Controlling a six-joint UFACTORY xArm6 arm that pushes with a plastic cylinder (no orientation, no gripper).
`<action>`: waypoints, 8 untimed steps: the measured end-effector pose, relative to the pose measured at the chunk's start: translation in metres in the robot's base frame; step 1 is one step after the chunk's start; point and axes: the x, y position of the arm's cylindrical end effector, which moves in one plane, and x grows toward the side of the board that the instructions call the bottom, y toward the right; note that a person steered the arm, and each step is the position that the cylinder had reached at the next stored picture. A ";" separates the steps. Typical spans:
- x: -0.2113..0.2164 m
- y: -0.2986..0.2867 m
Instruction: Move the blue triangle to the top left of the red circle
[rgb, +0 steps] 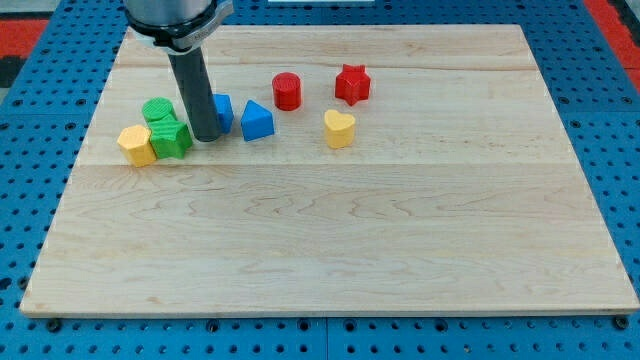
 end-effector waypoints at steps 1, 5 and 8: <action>-0.018 -0.008; 0.027 0.045; -0.049 0.032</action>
